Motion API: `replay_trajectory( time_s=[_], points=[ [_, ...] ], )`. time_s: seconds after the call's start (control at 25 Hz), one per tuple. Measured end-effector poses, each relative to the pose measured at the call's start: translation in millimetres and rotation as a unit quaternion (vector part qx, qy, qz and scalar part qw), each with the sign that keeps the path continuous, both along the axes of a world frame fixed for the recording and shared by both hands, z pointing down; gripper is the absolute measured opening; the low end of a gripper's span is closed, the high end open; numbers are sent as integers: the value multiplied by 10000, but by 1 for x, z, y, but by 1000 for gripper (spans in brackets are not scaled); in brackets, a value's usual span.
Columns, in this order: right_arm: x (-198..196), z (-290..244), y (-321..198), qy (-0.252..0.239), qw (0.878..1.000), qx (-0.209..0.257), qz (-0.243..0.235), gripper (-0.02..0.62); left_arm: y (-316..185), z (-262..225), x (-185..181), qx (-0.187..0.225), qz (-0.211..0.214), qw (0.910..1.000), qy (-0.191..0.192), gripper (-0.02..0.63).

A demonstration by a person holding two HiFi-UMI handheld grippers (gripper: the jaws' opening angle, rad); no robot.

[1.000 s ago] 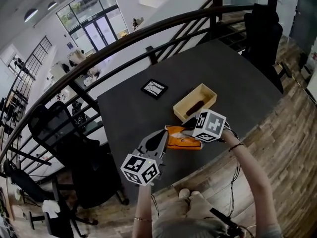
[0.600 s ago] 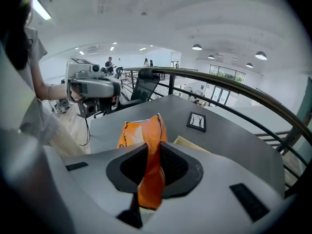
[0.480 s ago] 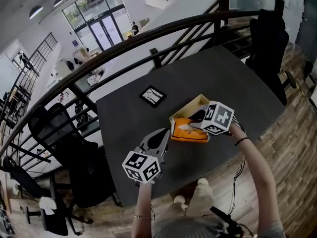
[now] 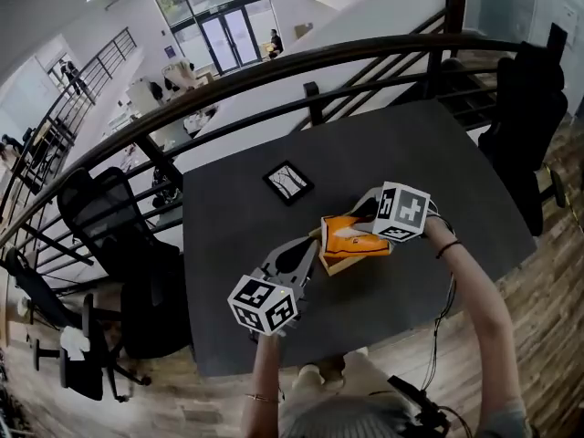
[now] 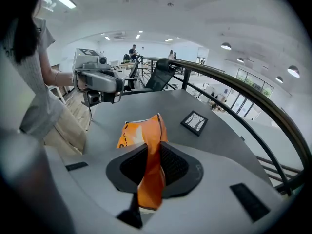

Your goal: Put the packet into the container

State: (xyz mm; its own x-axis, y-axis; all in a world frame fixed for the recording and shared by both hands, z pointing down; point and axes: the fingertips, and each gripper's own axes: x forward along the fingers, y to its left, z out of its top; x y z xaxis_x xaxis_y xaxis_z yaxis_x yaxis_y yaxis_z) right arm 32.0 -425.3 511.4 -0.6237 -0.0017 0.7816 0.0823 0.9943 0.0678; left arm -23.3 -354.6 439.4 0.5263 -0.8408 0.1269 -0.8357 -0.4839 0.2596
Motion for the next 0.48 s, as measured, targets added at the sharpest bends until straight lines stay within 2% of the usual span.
replay_trajectory(
  time_s=[0.2,0.48],
  points=[
    [-7,13,-13,239,9976,72,-643,58,-18,6,-4,-56,-338,9994,5,8],
    [-12,25,-17,444,9867,133,-1559,60,-36,7,-5,-160,-788,9968,6,8]
  ],
)
